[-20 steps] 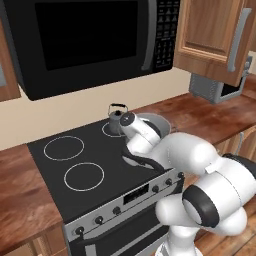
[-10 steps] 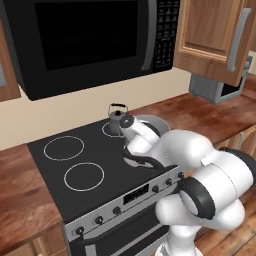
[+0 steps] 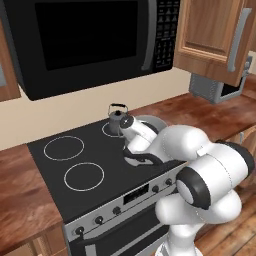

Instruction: Pick the kettle from the cabinet and place it on a stove burner. Then pick the pot from the counter and place it on another stove burner. Finally, turn both burners on.

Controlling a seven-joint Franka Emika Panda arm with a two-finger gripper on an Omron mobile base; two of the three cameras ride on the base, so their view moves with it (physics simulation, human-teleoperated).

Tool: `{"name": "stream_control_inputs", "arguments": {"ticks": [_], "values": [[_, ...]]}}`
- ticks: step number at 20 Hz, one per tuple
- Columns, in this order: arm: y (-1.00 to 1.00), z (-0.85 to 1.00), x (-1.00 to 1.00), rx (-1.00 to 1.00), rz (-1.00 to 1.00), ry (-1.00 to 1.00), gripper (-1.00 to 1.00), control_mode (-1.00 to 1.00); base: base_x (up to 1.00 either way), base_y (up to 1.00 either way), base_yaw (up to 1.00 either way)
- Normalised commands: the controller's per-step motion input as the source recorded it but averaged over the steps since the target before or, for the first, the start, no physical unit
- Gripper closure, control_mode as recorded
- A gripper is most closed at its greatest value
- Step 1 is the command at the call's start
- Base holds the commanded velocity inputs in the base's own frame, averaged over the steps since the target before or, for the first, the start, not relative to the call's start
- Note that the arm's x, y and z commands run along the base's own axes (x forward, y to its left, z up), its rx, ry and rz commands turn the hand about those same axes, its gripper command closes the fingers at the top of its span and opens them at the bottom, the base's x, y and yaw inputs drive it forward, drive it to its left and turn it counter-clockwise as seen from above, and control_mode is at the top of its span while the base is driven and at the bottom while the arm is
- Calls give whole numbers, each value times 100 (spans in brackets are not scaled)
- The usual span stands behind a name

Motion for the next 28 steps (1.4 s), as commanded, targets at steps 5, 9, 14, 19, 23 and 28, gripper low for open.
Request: {"name": "stream_control_inputs", "arguments": {"ticks": [5, 9, 14, 19, 23, 28], "values": [[0, -9, 10, 0, 0, 0, 100, -100, 0, 0, 0], [2, -9, 11, 0, 0, 0, 100, -100, 0, 0, 0], [7, -8, 12, 0, 0, 0, 100, -100, 0, 0, 0], [9, -10, 1, 0, 0, 0, 100, -100, 0, 0, 0], [10, -11, 0, 0, 0, 0, -100, -100, 0, 0, 0], [3, 0, 0, 0, 0, -1, -100, -100, 0, 0, 0]]}}
